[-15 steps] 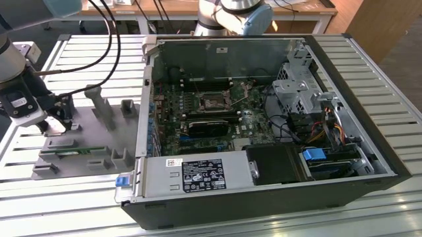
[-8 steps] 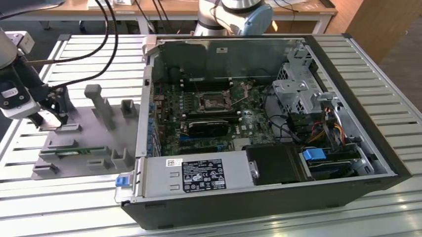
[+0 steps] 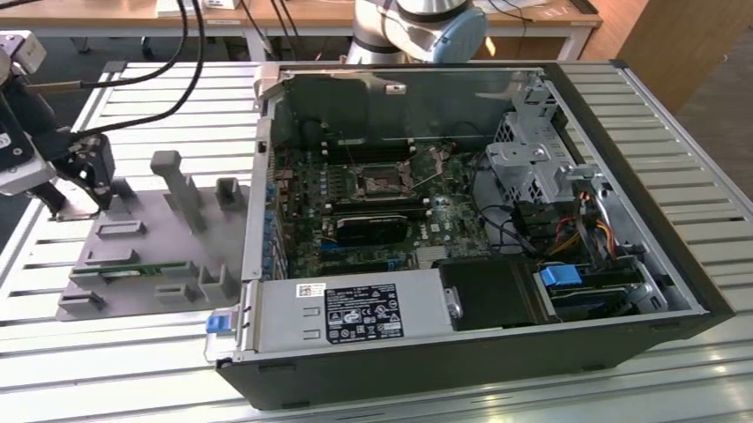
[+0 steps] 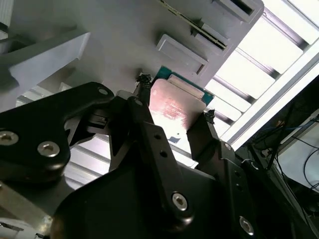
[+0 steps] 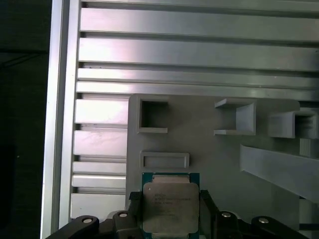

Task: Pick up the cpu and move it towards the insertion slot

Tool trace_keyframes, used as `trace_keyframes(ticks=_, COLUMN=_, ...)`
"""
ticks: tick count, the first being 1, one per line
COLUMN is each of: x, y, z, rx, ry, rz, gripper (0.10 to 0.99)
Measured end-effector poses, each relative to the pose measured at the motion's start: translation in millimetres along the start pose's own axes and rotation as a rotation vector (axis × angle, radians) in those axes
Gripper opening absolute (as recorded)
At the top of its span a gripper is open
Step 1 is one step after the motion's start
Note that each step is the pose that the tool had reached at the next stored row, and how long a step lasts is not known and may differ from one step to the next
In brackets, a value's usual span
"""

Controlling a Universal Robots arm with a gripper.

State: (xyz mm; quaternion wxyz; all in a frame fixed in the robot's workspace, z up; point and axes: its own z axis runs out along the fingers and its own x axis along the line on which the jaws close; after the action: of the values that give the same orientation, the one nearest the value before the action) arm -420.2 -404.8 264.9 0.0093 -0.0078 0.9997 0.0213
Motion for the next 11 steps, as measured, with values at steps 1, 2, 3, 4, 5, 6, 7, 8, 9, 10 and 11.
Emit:
trace_keyframes(ticks=1, x=-0.1, y=0.1, z=-3.5, rx=0.000, ry=-0.0003, rz=0.000, gripper=0.541)
trace_keyframes(ticks=2, x=-0.1, y=0.3, z=-7.1, rx=0.000, ry=-0.0006, rz=0.000, gripper=0.541)
trace_keyframes(ticks=3, x=-0.2, y=0.5, z=-11.0, rx=0.000, ry=-0.0010, rz=0.000, gripper=0.541)
trace_keyframes(ticks=4, x=-0.3, y=0.6, z=-14.6, rx=0.000, ry=-0.0013, rz=0.000, gripper=0.541)
trace_keyframes(ticks=5, x=-0.3, y=0.8, z=-18.1, rx=0.000, ry=-0.0014, rz=0.000, gripper=0.541)
trace_keyframes(ticks=6, x=-0.4, y=0.9, z=-21.6, rx=0.000, ry=-0.0018, rz=0.000, gripper=0.541)
trace_keyframes(ticks=7, x=-0.5, y=1.1, z=-25.0, rx=0.000, ry=-0.0021, rz=0.000, gripper=0.541)
trace_keyframes(ticks=8, x=-0.5, y=1.2, z=-28.1, rx=0.000, ry=-0.0024, rz=0.000, gripper=0.541)
trace_keyframes(ticks=9, x=-0.6, y=1.3, z=-31.0, rx=0.000, ry=-0.0028, rz=0.000, gripper=0.541)
trace_keyframes(ticks=10, x=-0.7, y=1.4, z=-34.2, rx=0.000, ry=-0.0031, rz=0.000, gripper=0.541)
trace_keyframes(ticks=11, x=-0.7, y=1.6, z=-37.1, rx=0.000, ry=-0.0035, rz=0.000, gripper=0.541)
